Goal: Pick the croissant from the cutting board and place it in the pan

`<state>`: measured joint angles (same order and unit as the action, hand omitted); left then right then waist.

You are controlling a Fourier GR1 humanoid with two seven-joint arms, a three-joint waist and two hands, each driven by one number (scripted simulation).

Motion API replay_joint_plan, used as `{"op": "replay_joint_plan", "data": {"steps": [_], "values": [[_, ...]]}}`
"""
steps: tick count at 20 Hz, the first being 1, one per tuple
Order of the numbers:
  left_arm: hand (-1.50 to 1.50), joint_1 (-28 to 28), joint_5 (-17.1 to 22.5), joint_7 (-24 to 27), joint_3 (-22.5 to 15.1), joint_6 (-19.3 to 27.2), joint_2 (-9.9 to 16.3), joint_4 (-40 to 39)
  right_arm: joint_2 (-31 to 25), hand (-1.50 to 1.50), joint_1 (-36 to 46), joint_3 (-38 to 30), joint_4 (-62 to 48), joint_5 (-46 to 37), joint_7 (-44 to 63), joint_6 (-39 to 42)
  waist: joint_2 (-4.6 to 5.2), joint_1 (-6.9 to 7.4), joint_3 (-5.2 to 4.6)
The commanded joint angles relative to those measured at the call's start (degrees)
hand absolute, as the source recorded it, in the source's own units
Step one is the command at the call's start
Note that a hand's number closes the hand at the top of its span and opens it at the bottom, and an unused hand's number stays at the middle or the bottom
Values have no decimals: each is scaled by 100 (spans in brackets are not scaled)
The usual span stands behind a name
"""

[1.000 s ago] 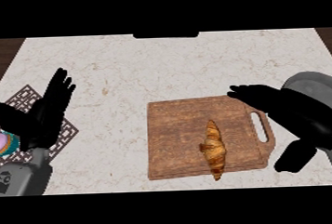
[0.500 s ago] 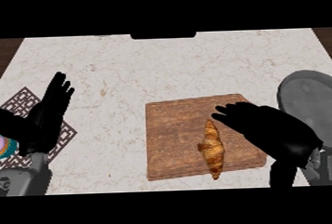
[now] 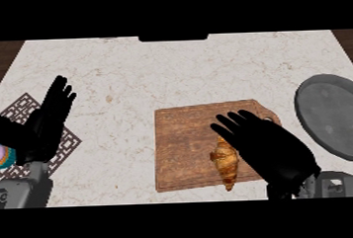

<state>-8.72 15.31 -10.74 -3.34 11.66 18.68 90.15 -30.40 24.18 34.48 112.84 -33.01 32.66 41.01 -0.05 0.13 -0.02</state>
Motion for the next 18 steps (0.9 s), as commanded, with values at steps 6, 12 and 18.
{"op": "replay_joint_plan", "data": {"steps": [6,12,18], "values": [[0,392,-251,-46,30,-41,-228,475,1273,-150,285,88,-478,-491,695,790,-3,46,0],[0,-6,-399,45,237,-172,-447,-107,1210,-150,-281,168,-717,-1408,103,329,3,-5,2],[0,243,-330,52,423,-440,-441,136,1312,-150,37,-111,-1748,-1800,-830,-55,5,21,3]]}}
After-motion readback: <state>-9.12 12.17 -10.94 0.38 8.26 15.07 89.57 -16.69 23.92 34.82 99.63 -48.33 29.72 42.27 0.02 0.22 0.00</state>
